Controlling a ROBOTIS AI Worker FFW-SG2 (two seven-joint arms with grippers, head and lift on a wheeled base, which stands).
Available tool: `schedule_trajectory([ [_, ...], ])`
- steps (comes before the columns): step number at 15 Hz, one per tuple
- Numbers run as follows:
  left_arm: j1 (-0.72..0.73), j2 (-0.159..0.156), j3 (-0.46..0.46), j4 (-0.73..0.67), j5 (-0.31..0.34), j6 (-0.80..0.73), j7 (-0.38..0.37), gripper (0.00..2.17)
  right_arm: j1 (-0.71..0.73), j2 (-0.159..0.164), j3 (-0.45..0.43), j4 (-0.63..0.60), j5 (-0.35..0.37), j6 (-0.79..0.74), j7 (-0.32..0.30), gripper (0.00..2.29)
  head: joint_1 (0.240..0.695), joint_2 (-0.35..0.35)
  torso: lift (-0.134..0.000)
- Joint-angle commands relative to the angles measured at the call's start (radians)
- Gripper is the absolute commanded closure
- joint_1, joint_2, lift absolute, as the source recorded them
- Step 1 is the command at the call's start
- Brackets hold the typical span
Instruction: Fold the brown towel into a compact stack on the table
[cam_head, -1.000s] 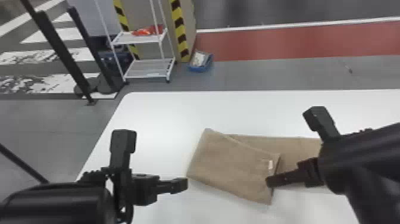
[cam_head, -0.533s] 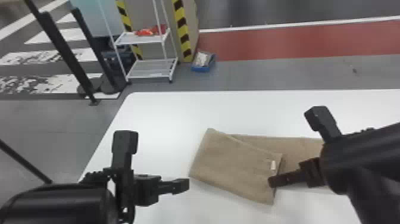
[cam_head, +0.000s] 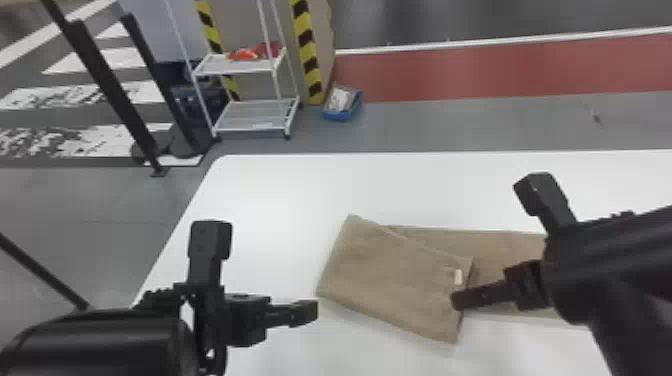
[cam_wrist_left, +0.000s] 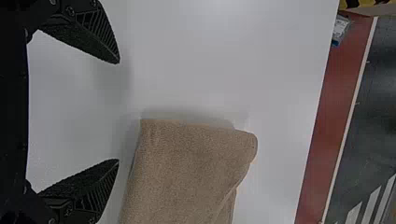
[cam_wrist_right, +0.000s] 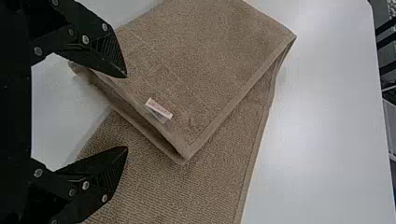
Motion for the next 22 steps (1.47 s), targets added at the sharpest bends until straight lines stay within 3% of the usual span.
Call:
schedule_trajectory([
  [1,0.000,-0.006,0.001,0.000,0.000,0.000,0.000,0.14,-0.003,0.001,0.003,-0.005,0.001,0.014,-0.006,0.40,0.695,0.211,-0.124],
  [4,0.003,-0.006,0.001,0.001,0.000,0.000,0.000,0.14,-0.004,0.001,0.011,0.003,0.005,0.014,-0.015,0.41,0.695,0.211,-0.124],
  [5,0.003,-0.006,0.001,0.003,0.000,-0.003,0.000,0.14,-0.004,0.001,0.013,0.004,0.001,0.014,-0.020,0.53,0.695,0.211,-0.124],
  [14,0.003,-0.006,0.004,0.006,0.000,-0.006,0.000,0.14,-0.008,0.001,0.013,0.013,-0.006,0.014,-0.066,0.59,0.695,0.205,-0.124],
  [22,0.008,-0.006,0.012,0.003,0.000,-0.006,-0.005,0.14,0.014,0.001,-0.001,-0.014,-0.074,0.014,-0.116,0.59,0.695,0.206,-0.124],
])
